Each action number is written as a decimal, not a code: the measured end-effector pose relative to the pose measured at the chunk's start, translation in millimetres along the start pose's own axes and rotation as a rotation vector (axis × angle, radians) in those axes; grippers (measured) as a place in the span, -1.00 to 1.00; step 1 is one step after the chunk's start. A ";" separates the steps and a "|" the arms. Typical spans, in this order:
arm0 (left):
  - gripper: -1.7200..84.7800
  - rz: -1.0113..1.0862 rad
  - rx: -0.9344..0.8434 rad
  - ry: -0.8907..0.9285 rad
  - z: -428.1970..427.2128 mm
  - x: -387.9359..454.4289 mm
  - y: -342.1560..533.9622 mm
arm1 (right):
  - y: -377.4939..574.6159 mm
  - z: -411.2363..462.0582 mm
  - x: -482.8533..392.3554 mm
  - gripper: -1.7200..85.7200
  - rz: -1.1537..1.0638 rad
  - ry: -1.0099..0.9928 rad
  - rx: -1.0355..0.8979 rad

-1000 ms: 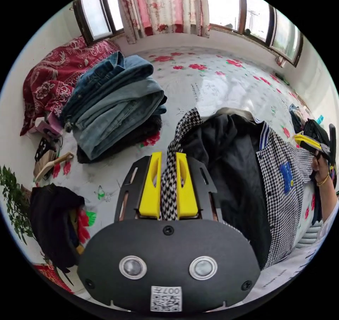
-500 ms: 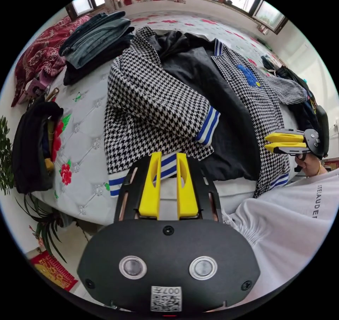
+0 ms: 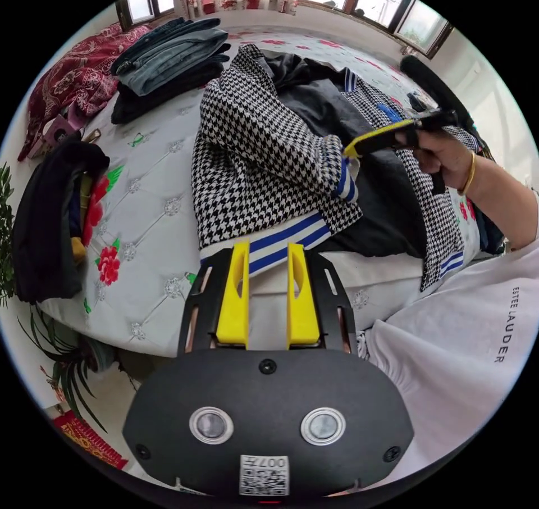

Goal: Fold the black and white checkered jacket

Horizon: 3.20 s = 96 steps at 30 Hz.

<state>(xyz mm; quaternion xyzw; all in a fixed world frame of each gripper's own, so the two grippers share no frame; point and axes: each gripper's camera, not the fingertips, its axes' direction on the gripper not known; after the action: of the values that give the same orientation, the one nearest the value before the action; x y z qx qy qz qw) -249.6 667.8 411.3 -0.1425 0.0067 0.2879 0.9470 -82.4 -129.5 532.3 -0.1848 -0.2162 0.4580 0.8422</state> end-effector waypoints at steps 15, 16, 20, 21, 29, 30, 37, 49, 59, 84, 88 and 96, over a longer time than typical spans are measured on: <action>-0.68 0.549 0.033 -0.072 30.7 66.8 -45.2 | -108.3 -111.5 -186.9 -0.86 -0.440 -0.222 0.392; -0.68 0.605 -0.015 -0.098 45.2 71.5 -51.6 | -110.7 -111.3 -145.4 -0.85 -0.319 -0.142 0.392; -0.76 0.665 0.008 0.018 43.5 53.5 -70.1 | -121.4 -116.1 -15.1 -0.84 0.045 -0.094 0.368; -0.78 0.644 0.002 0.040 42.8 47.1 -73.9 | -126.9 -116.3 19.2 -0.84 0.129 -0.120 0.357; -0.91 0.344 0.160 0.406 -21.8 -70.6 -91.0 | -197.7 -83.9 79.0 -0.89 0.198 -0.117 0.233; -0.91 0.300 0.200 0.454 -38.0 -86.6 -90.2 | -207.3 -78.8 77.0 -0.90 0.196 -0.103 0.185; -0.91 0.471 0.442 0.642 -153.9 -77.1 -82.5 | -151.1 -206.7 48.6 -0.95 0.048 -0.009 0.439; -0.75 0.502 0.250 0.465 -82.0 32.5 -127.3 | 74.5 -200.4 162.9 -0.95 0.551 0.175 0.361; -0.82 0.177 0.070 0.069 -10.7 -48.2 -209.0 | 122.8 -145.3 114.9 -0.95 0.494 0.084 0.220; -0.62 0.160 0.043 0.045 -77.2 -3.7 -32.7 | 297.0 -191.2 52.9 -0.80 0.736 0.176 0.334; -0.66 0.483 -0.010 -0.138 -53.4 92.2 -23.4 | 320.5 -168.2 57.4 -0.82 0.769 0.149 0.273; -0.97 0.131 -0.024 -0.152 -62.2 44.9 -27.9 | 298.4 -162.3 38.0 -0.94 0.681 0.107 0.248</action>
<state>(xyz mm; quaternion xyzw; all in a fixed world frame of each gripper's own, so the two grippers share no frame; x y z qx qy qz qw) -192.5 653.0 354.8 -0.1307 -0.0594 0.3593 0.9221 -183.7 37.3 251.7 -0.1665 -0.0408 0.7245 0.6676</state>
